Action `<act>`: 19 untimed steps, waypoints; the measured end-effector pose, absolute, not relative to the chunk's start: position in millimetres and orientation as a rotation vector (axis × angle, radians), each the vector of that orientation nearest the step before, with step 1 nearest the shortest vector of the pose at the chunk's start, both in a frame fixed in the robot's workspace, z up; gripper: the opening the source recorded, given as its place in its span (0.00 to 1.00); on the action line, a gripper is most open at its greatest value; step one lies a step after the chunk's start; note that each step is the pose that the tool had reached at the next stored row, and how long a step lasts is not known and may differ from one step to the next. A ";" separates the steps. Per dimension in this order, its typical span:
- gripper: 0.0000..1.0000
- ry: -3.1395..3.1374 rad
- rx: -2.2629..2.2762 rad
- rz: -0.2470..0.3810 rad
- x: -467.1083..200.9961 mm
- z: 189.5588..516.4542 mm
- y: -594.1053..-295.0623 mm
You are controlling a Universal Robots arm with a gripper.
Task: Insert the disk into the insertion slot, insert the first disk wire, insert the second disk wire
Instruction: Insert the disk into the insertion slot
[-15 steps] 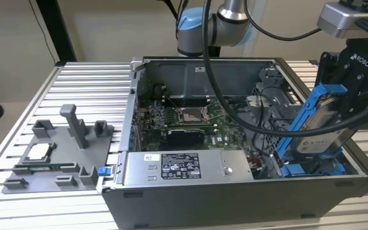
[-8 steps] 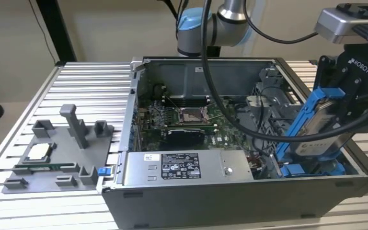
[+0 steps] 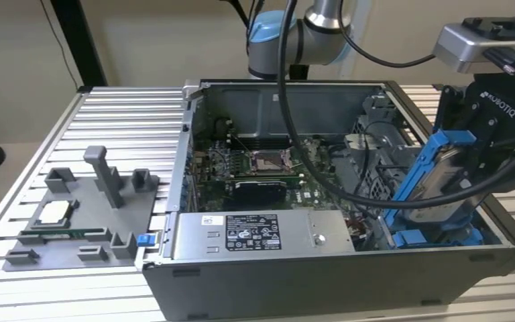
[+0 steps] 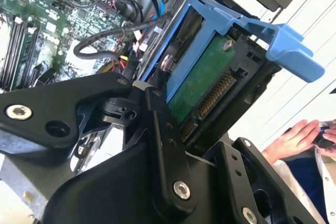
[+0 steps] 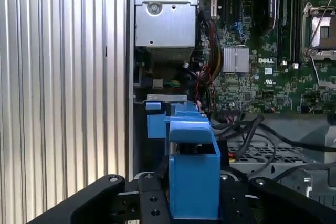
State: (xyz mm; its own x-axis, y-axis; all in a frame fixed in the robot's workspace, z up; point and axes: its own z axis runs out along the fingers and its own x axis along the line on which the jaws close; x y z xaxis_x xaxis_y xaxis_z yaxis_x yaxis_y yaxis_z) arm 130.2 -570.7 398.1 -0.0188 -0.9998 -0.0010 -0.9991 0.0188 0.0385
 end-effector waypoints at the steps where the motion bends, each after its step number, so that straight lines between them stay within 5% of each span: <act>1: 0.00 -2.223 2.182 -0.044 130.2 396.3 -570.7; 18: 0.00 -2.223 2.182 -0.044 130.2 373.7 -570.6; 19: 1.00 -2.223 2.182 -0.044 130.2 373.8 -570.7</act>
